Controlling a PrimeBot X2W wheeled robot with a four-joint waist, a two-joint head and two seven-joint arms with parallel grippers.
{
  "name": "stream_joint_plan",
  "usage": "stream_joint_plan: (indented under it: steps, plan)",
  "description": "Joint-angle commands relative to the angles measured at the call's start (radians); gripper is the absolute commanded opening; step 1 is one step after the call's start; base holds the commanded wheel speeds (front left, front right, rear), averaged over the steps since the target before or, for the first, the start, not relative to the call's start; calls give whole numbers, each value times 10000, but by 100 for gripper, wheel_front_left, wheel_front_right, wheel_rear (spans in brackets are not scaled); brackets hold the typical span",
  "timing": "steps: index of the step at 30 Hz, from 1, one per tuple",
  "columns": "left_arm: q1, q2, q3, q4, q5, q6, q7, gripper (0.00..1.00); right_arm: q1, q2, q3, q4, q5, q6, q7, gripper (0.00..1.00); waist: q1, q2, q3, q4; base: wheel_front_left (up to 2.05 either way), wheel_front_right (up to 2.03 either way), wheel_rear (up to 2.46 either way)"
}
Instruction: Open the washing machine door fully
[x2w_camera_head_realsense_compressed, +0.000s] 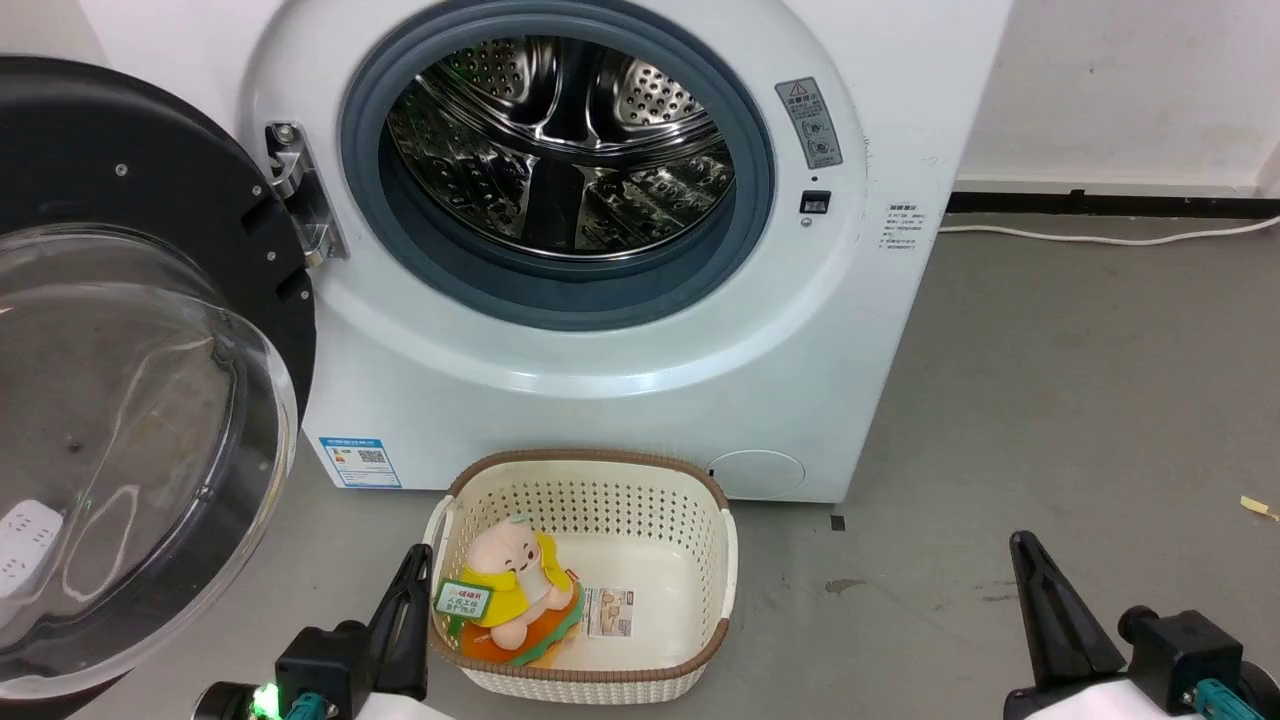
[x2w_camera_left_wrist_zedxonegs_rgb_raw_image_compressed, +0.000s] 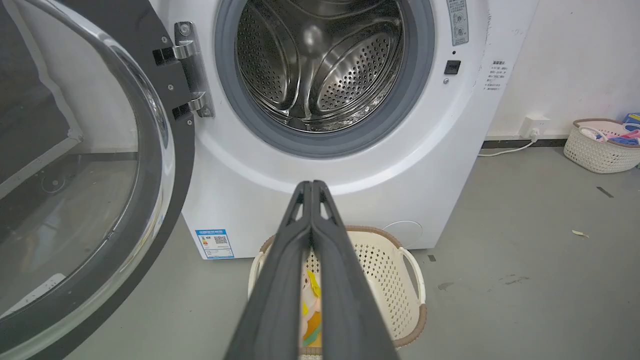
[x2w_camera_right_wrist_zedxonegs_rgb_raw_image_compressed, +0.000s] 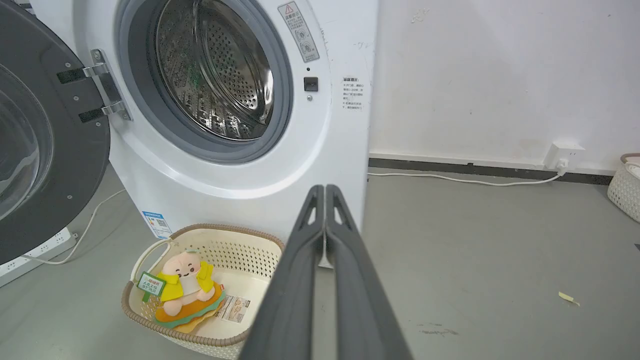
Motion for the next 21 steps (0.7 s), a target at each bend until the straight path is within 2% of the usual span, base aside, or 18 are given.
stream_joint_plan:
  steps: [1, 21]
  plan:
    - [-205, -59, 31, -46, 79, 47, 92, 0, -186, 13, 23, -18, -54, 4, 81, 0, 0, 0, -2, -3, 0, 0, 0]
    - [-359, -92, 186, -136, 240, 138, 480, 0, -390, 17, 60, -27, -283, 6, 471, 0, 0, 0, -19, -27, 0, 0, 0]
